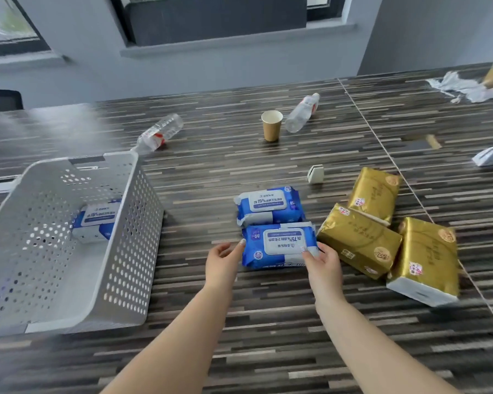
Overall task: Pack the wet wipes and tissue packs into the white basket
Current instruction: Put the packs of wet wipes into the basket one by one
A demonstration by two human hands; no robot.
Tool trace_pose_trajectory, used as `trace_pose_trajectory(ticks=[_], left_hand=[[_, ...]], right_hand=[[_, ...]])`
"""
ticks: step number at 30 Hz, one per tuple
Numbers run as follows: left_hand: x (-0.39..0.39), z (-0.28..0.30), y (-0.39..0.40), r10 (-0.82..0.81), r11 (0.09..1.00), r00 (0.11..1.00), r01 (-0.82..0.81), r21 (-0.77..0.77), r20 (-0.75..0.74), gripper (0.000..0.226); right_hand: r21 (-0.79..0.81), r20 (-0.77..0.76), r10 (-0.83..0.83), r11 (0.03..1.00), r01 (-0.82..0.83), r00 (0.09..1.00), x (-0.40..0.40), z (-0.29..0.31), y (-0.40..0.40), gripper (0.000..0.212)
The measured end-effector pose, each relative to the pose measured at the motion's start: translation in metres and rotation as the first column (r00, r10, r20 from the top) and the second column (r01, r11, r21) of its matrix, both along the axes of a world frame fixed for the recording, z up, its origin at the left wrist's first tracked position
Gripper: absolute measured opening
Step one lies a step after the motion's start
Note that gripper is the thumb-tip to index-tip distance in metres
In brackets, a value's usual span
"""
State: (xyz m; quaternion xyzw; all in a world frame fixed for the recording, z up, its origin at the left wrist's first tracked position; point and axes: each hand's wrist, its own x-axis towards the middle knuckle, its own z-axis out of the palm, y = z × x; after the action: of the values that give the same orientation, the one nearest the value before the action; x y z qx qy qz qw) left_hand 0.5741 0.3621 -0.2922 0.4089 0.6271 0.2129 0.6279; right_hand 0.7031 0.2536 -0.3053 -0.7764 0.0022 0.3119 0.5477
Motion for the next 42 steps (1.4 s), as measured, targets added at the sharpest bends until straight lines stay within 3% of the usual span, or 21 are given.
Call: trace_pose_trajectory(ticks=[9,14,21,23,27,32,35,39,42], left_hand=[[0.032,-0.033,0.005,-0.124,0.991,0.984,0.116,-0.070,-0.125,0.073],[0.043,-0.055,0.016,-0.149,0.976,0.986,0.135,-0.171,-0.075,0.062],[0.044,-0.066,0.016,-0.112,0.986,0.994,0.109,-0.126,-0.013,0.055],[0.039,-0.064,0.012,-0.095,0.985,0.995,0.098,-0.140,0.024,0.053],[0.020,-0.056,0.008,-0.054,0.979,0.991,0.077,-0.190,0.125,0.070],[-0.007,-0.030,-0.004,-0.064,0.969,0.938,0.140,-0.203,0.341,0.059],[-0.019,-0.016,-0.015,-0.040,0.966,0.869,0.159,-0.203,0.494,0.050],[-0.028,0.000,-0.031,-0.008,0.991,0.818,0.083,-0.105,0.576,0.054],[-0.033,0.012,-0.045,-0.061,0.997,0.823,0.079,-0.009,0.565,0.052]], right_hand=[[-0.117,-0.124,0.070,0.990,-0.085,0.990,0.042,-0.035,-0.002,0.056],[-0.146,-0.158,0.160,0.972,-0.183,0.974,0.051,-0.043,0.015,0.054],[-0.171,-0.086,0.120,0.976,-0.133,0.989,0.044,-0.051,0.015,0.058],[-0.133,-0.059,0.114,0.984,-0.121,0.992,0.039,-0.050,0.010,0.057],[-0.024,-0.037,0.129,0.991,-0.130,0.991,0.033,-0.041,0.002,0.058],[0.142,-0.059,0.259,0.958,-0.248,0.964,0.028,-0.015,0.004,0.056],[0.270,-0.056,0.262,0.933,-0.238,0.963,0.019,0.004,0.012,0.073],[0.421,-0.204,0.172,0.904,-0.072,0.964,0.002,0.027,0.021,0.092],[0.475,-0.334,0.259,0.877,-0.076,0.906,-0.025,0.035,0.020,0.072]])
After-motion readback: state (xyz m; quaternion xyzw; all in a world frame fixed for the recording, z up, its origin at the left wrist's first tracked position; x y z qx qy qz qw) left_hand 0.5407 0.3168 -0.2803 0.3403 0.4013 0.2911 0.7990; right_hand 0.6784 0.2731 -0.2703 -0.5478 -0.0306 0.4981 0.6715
